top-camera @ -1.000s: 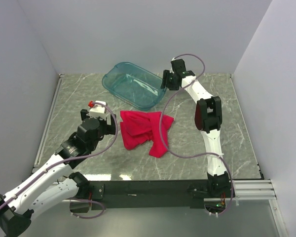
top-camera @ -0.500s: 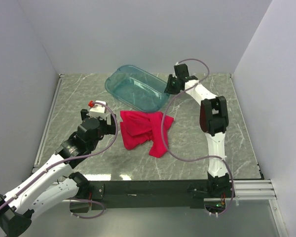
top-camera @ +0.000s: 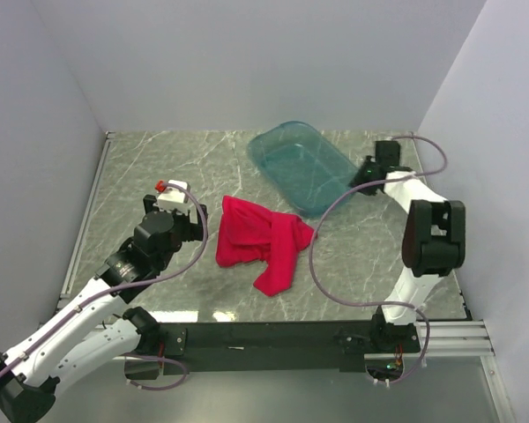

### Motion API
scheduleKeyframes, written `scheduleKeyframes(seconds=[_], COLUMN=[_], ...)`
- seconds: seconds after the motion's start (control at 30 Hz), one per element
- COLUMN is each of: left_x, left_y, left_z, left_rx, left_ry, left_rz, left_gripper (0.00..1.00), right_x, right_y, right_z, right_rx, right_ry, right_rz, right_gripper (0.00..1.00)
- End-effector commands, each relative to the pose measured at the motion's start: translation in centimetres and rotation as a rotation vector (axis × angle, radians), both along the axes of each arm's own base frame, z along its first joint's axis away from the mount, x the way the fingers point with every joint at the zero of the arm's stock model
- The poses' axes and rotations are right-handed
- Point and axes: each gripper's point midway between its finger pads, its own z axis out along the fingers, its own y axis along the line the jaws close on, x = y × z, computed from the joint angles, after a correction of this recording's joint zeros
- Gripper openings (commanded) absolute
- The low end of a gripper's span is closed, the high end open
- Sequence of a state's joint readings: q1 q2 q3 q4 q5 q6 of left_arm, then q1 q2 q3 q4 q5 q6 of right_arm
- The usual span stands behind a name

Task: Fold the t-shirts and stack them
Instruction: Flatten the tshirt out

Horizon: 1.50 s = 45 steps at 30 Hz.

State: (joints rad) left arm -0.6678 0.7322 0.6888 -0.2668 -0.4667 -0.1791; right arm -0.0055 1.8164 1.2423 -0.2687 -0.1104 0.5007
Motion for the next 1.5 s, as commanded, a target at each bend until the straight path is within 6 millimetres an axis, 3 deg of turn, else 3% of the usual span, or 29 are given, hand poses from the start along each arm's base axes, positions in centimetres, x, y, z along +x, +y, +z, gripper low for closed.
scheduleKeyframes(seconds=[0.0, 0.27, 0.4, 0.6, 0.83, 1.1, 1.47], left_x=[0.0, -0.2, -0.3, -0.3, -0.2, -0.2, -0.3], left_y=[-0.5, -0.6, -0.5, -0.5, -0.6, -0.7, -0.7], left_z=[1.5, 1.7, 1.9, 1.8, 1.8, 1.7, 1.8], left_rx=[-0.052, -0.063, -0.069, -0.068, -0.068, -0.068, -0.072], left_ry=[-0.041, -0.047, -0.051, -0.05, -0.048, -0.047, -0.048], left_rz=[-0.021, -0.031, -0.034, -0.032, -0.037, -0.036, -0.039], left_gripper=[0.97, 0.97, 0.97, 0.97, 0.97, 0.97, 0.97], right_x=[0.9, -1.2, -1.6, -1.8, -2.4, -2.4, -3.2], right_y=[-5.9, -15.6, -19.1, -22.7, -24.6, -24.4, -25.0], right_z=[4.1, 4.2, 4.3, 4.7, 4.3, 4.0, 6.2], right_rx=[-0.001, -0.111, -0.105, -0.12, -0.117, -0.11, -0.308], right_ry=[-0.14, -0.146, -0.15, -0.158, -0.154, -0.149, -0.159], right_rz=[-0.165, -0.352, -0.439, -0.515, -0.565, -0.539, -0.479], right_gripper=[0.3, 0.3, 0.3, 0.3, 0.31, 0.42, 0.54])
